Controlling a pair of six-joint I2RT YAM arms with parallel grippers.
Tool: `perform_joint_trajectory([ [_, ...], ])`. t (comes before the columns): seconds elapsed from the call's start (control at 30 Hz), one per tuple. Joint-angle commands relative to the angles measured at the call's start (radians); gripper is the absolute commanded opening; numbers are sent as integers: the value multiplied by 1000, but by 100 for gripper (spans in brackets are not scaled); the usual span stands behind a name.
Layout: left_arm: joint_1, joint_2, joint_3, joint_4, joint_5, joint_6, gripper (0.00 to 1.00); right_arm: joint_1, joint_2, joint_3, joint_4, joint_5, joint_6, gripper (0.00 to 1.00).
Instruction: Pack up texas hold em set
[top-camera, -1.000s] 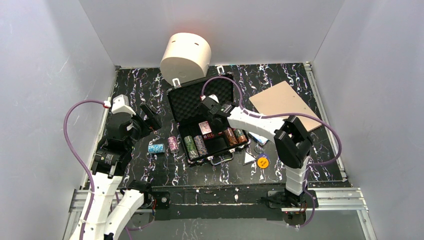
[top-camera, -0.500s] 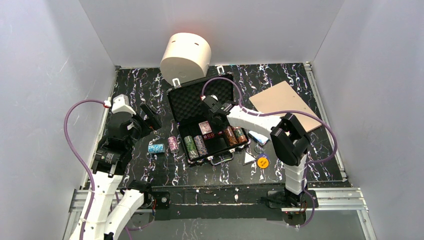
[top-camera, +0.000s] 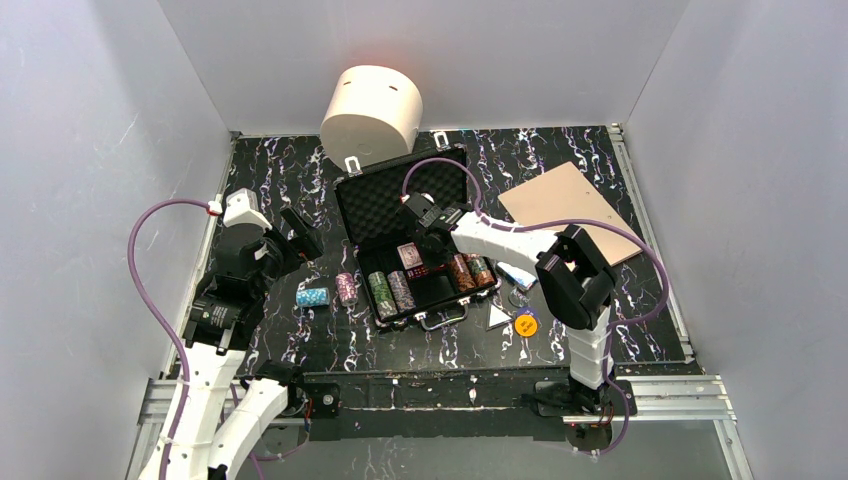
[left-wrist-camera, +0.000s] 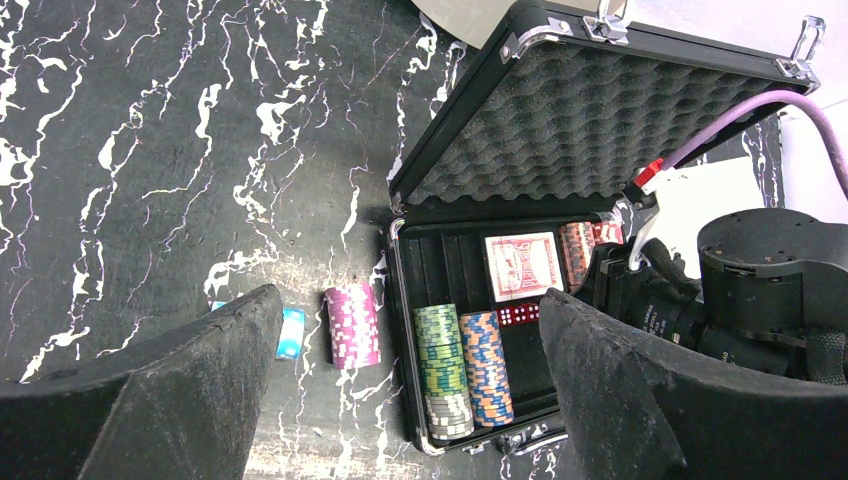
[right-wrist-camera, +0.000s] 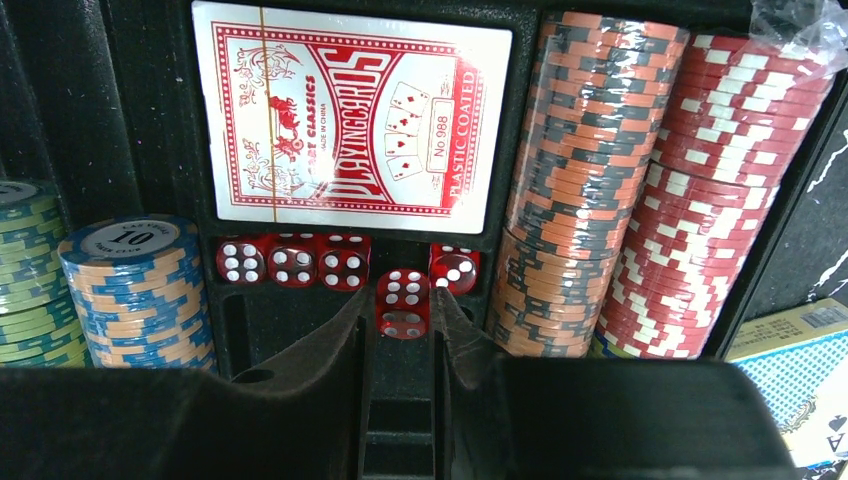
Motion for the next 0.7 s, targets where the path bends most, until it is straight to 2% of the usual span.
perform_joint_trajectory([
  [0.0, -3, 2, 13, -11, -16, 11, 98, -7, 8, 22, 18, -2, -9, 27],
  [0.67, -4, -8, 15, -14, -19, 13, 98, -8, 20, -4, 32, -2, -25, 30],
])
